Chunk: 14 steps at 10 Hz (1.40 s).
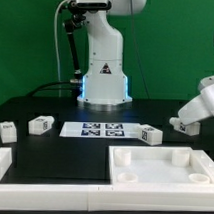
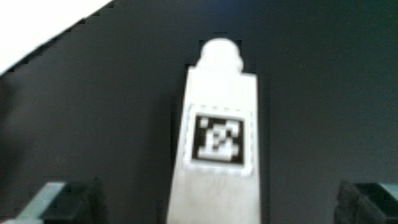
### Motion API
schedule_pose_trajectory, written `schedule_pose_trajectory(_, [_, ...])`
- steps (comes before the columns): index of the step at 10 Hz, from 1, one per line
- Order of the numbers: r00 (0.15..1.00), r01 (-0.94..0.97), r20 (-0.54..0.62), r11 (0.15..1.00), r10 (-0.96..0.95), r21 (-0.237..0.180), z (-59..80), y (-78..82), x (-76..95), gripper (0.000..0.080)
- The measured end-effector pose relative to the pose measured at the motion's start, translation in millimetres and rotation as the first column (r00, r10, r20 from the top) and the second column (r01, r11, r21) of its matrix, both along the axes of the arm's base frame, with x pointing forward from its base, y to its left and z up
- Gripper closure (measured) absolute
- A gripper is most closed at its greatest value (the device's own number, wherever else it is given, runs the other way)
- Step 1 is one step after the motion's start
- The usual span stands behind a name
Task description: Assemble square table
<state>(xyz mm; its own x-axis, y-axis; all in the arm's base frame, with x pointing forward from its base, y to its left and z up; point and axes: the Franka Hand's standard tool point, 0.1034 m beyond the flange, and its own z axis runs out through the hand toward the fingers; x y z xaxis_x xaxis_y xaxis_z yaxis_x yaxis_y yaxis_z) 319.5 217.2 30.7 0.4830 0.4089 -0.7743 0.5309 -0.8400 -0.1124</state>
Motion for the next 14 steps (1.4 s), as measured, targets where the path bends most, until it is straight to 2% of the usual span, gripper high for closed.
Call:
schedule_pose_trajectory(4, [1.0,0.008,0.0,1.0,-0.008,-0.007,-3.6,0.1,-0.5,0.015])
schedule_pose_trajectory(5, [0.999,0.033,0.008,0.998,-0.033,-0.045,-9.4,0.5,-6.8,0.015])
schedule_pose_trajectory(6, [0.999,0.035,0.006,0.998,-0.034,-0.053,-15.1,2.1,-12.2,0.015])
schedule_pose_trajectory(8, [0.999,0.047,0.02,0.998,-0.047,-0.038,-24.0,-3.7,-15.1,0.015])
schedule_pose_trajectory(10, [0.999,0.051,0.021,0.998,-0.05,-0.04,-24.9,-3.8,-15.8,0.015])
schedule_pose_trajectory(12, [0.999,0.051,0.019,0.998,-0.05,-0.041,-25.7,-4.1,-16.4,0.0414])
schedule_pose_trajectory(13, [0.999,0.051,0.018,0.998,-0.05,-0.041,-25.7,-4.1,-16.5,0.0414])
schedule_pose_trajectory(14, [0.999,0.051,0.018,0.998,-0.05,-0.041,-25.7,-4.1,-16.5,0.051])
